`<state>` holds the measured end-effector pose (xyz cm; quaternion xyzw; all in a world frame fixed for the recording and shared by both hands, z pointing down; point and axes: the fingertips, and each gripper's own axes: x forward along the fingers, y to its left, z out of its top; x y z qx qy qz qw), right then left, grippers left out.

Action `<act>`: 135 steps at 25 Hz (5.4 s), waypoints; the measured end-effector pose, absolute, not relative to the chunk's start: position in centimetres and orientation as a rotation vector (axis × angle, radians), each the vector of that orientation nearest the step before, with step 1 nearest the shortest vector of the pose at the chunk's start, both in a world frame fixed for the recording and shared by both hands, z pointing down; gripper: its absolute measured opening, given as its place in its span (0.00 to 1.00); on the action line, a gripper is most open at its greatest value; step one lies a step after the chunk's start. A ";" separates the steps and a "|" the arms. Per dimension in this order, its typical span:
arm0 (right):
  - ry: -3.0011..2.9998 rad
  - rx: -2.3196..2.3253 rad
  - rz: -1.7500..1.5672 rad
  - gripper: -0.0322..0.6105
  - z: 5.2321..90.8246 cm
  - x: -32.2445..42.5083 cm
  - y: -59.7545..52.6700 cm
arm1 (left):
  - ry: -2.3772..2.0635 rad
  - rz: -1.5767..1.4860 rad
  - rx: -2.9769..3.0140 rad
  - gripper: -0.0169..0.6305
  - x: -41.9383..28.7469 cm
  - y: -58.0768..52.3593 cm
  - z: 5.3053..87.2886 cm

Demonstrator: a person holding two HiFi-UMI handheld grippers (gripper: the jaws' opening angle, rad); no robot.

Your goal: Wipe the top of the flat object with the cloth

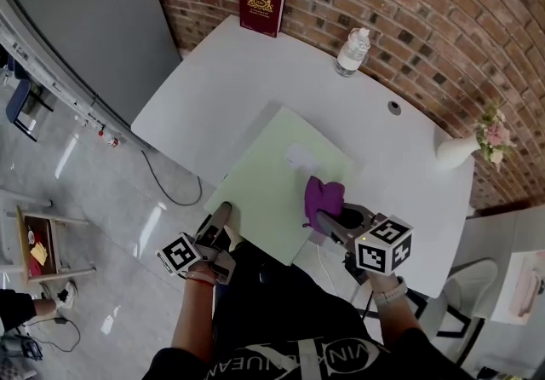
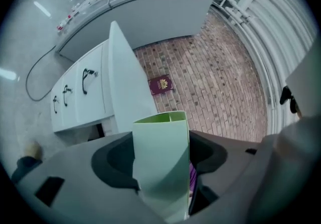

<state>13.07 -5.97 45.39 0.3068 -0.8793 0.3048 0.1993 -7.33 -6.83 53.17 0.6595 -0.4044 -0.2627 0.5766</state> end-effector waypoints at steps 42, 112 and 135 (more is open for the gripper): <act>-2.514 1.172 1.006 0.15 42.7 17.3 -6.3 | -1.493 1.202 2.981 0.49 -3.1 -6.5 42.0; -2.210 0.058 0.761 0.15 51.3 -10.5 -9.2 | -1.719 0.245 2.051 0.06 -14.4 0.1 50.3; -2.140 0.456 0.760 0.15 52.3 3.7 -18.8 | -1.661 0.254 2.075 0.06 -14.2 -2.5 50.3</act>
